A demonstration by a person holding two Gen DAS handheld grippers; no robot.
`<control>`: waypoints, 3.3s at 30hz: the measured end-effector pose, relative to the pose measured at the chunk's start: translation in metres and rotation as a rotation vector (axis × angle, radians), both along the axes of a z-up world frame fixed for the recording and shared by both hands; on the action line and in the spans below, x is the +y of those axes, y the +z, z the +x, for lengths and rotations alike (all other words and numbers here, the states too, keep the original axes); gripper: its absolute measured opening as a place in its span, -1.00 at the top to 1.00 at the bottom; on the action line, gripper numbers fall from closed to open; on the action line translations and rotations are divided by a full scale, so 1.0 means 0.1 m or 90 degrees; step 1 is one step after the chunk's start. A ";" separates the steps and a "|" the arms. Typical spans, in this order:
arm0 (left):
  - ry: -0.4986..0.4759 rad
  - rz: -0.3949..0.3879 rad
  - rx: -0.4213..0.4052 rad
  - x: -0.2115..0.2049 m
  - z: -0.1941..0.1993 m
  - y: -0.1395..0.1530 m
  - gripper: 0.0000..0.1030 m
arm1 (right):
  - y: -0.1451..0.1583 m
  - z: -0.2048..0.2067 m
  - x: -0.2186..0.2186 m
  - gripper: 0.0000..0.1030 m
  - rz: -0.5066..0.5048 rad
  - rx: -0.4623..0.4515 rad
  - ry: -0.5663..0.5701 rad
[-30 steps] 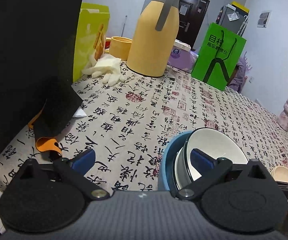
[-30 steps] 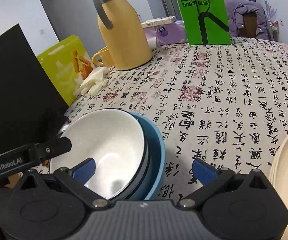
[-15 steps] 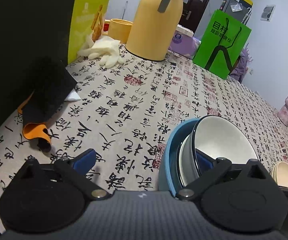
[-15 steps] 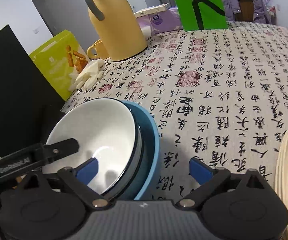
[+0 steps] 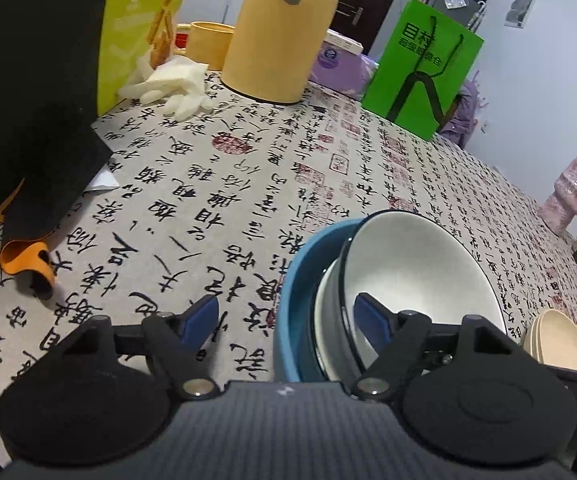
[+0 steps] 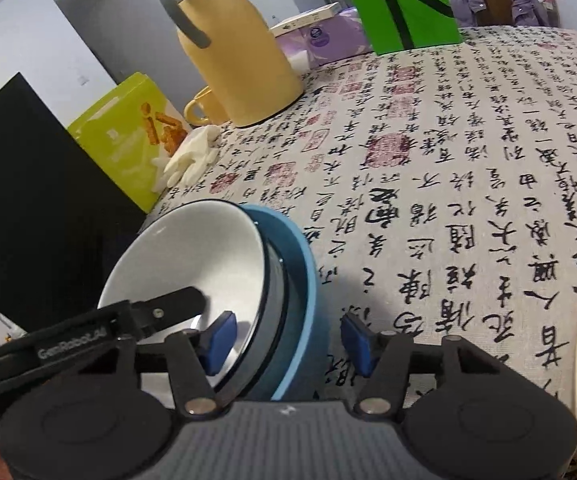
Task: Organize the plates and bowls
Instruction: 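Close both grippers on the blue bowl rim holding the nested bowls, then lift the nested bowl stack and carry it toward the cream plates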
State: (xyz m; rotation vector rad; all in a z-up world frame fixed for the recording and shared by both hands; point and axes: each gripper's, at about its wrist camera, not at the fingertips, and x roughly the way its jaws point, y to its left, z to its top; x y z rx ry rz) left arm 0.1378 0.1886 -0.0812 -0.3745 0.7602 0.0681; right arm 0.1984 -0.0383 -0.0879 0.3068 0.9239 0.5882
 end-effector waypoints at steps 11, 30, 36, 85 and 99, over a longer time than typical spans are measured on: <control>-0.040 -0.085 0.004 0.05 0.07 -0.04 0.00 | -0.08 0.07 -0.05 0.02 0.063 0.047 0.004; -0.024 -0.091 -0.011 0.02 0.04 -0.05 0.02 | -0.12 -0.01 -0.10 0.08 0.090 0.031 -0.017; -0.024 -0.078 -0.012 -0.01 0.04 -0.04 0.00 | -0.13 -0.01 -0.14 0.10 0.101 0.033 -0.022; -0.018 -0.057 -0.036 -0.11 -0.04 0.11 -0.03 | -0.01 -0.11 -0.23 0.13 0.118 0.018 -0.025; -0.020 -0.049 -0.050 -0.21 -0.10 0.23 -0.03 | 0.09 -0.18 -0.33 0.14 0.128 0.006 -0.028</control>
